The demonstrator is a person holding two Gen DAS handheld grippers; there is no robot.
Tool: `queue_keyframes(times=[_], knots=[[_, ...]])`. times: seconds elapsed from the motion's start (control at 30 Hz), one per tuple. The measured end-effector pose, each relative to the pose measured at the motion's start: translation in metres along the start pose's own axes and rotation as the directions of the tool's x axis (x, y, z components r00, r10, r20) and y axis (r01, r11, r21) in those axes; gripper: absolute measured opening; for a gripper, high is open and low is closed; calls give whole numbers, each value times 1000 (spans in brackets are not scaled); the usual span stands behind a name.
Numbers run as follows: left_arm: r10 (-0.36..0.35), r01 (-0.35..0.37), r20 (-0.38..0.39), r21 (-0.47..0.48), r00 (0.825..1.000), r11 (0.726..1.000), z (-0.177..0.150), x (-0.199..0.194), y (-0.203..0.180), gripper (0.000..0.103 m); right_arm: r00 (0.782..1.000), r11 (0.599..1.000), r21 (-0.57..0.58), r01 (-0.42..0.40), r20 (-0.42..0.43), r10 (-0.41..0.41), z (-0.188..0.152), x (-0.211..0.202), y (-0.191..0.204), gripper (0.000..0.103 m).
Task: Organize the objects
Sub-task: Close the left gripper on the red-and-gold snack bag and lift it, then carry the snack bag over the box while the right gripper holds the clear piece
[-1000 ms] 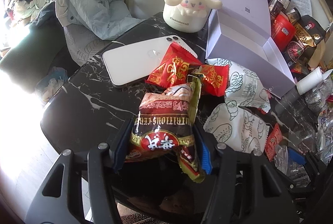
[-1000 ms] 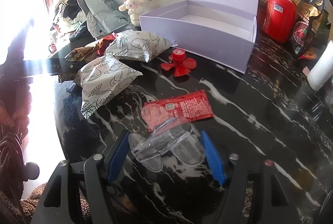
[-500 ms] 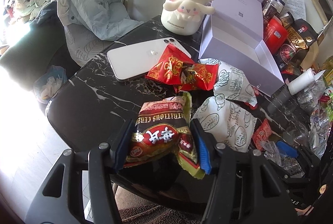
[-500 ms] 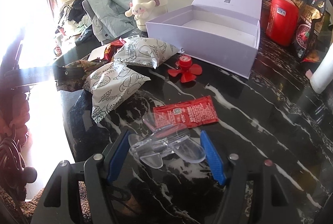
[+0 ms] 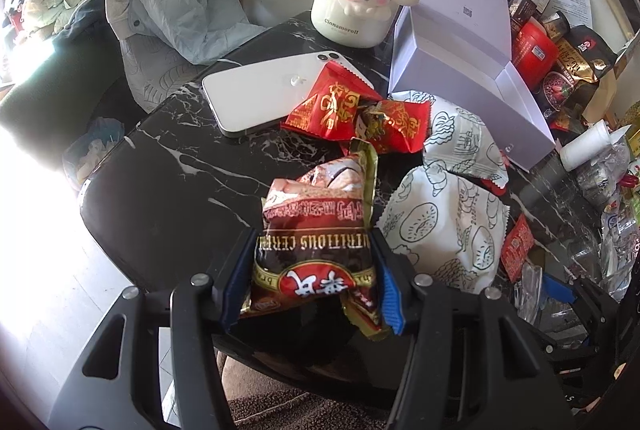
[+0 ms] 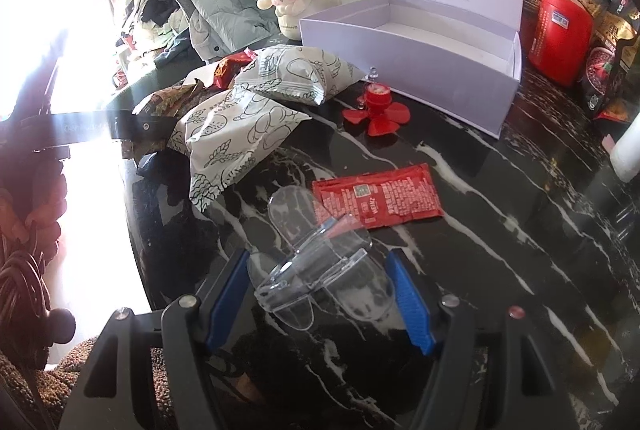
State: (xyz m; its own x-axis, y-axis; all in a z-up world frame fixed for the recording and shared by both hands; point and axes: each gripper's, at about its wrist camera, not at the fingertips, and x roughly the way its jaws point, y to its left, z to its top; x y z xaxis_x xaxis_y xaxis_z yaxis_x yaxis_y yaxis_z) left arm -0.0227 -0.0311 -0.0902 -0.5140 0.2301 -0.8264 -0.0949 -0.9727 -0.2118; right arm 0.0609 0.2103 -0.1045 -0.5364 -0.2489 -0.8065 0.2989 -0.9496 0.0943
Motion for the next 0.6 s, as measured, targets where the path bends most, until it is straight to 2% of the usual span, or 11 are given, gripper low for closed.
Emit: queue_keyframes(times=[0.13, 0.3, 0.4, 0.43, 0.6], knots=[[17, -17, 2, 34, 1000, 999, 4, 5, -2, 55, 1000, 998, -54, 22, -15, -23, 2, 5, 8, 78], [53, -54, 15, 56, 998, 997, 7, 12, 0, 59, 998, 995, -82, 56, -17, -58, 1, 7, 12, 78], [67, -68, 22, 71, 998, 995, 8, 13, -2, 56, 998, 995, -75, 59, -3, -59, 2, 5, 9, 63], [60, -62, 26, 67, 998, 996, 8, 12, -2, 49, 998, 996, -70, 55, -1, -56, 2, 5, 8, 63], [33, -33, 6, 36, 999, 999, 9, 10, 2, 48, 1000, 999, -47, 28, -3, -28, 7, 3, 4, 62]])
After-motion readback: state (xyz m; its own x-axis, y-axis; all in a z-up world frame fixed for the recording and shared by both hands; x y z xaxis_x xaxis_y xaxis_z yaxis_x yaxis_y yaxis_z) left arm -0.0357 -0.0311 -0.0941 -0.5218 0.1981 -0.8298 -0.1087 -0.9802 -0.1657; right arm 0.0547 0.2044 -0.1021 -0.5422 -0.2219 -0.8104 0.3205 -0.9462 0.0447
